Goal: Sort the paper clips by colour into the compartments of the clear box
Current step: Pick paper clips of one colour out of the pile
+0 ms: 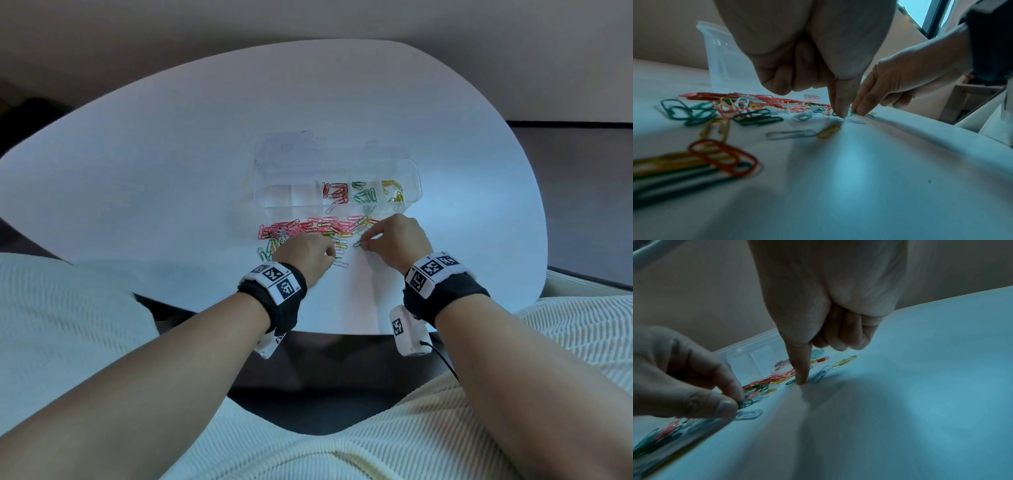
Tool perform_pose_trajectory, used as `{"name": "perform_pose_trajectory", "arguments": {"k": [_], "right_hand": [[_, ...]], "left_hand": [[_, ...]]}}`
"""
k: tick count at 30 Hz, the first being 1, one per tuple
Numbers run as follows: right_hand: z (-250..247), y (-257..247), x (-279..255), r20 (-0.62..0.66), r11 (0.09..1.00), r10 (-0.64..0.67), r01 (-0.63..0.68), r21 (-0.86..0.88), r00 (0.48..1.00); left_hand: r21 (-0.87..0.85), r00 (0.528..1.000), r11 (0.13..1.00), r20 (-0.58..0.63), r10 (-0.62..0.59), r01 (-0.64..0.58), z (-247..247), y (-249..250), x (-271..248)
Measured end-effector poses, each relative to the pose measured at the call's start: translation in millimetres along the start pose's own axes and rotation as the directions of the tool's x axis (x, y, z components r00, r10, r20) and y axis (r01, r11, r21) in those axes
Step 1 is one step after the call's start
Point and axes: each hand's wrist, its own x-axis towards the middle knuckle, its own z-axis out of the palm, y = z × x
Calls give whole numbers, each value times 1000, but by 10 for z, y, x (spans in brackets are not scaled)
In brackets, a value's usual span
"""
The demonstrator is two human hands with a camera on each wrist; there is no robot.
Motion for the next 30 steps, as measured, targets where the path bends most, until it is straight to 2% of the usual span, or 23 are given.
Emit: {"name": "perform_pose_trajectory", "arguments": {"k": [4,8,10,12,14,15,16,18,20,23,25,27,30], "right_hand": [[23,-91,-56,-6,992,-5,4,-126,1000],[75,-167,-107,9,966,59,-55,-254,998],[78,-179,-126,7,952,97,-91,-292,995],[26,-176,-127,27,974,122,-115,-194,992],[-78,-191,-106,79,988,123,-129,85,989],[-138,-213,-97,114,957,122,-147,249,986],[-194,-242,-92,149,898,121,-172,405,981],[-283,-292,-84,223,711,102,-228,665,969],[-344,-319,-66,293,510,67,-285,812,954],[-409,-334,-54,331,320,49,-329,888,942],[-449,-357,-36,308,207,86,-319,925,947],[-492,-388,-5,280,104,147,-296,949,949],[-593,-444,32,282,-19,198,-284,959,939]], "left_hand": [[-85,999,996,-35,-21,18,-69,96,-50],[-255,1000,967,3,-9,9,-138,160,-57],[-336,998,940,37,-44,54,-166,172,-63],[-374,994,922,69,-82,102,-176,173,-51],[-428,991,894,79,-107,131,-224,192,-33],[-477,990,868,66,-122,139,-268,220,-26],[-538,990,832,44,-135,137,-320,260,-13],[-661,988,741,11,-152,121,-388,324,50],[-707,993,703,-14,-119,75,-456,385,88],[-793,996,606,10,-88,61,-518,444,155],[-839,994,538,33,-102,83,-540,479,198],[-840,992,533,42,-119,99,-530,494,242],[-783,991,608,84,-102,129,-519,497,289]]}}
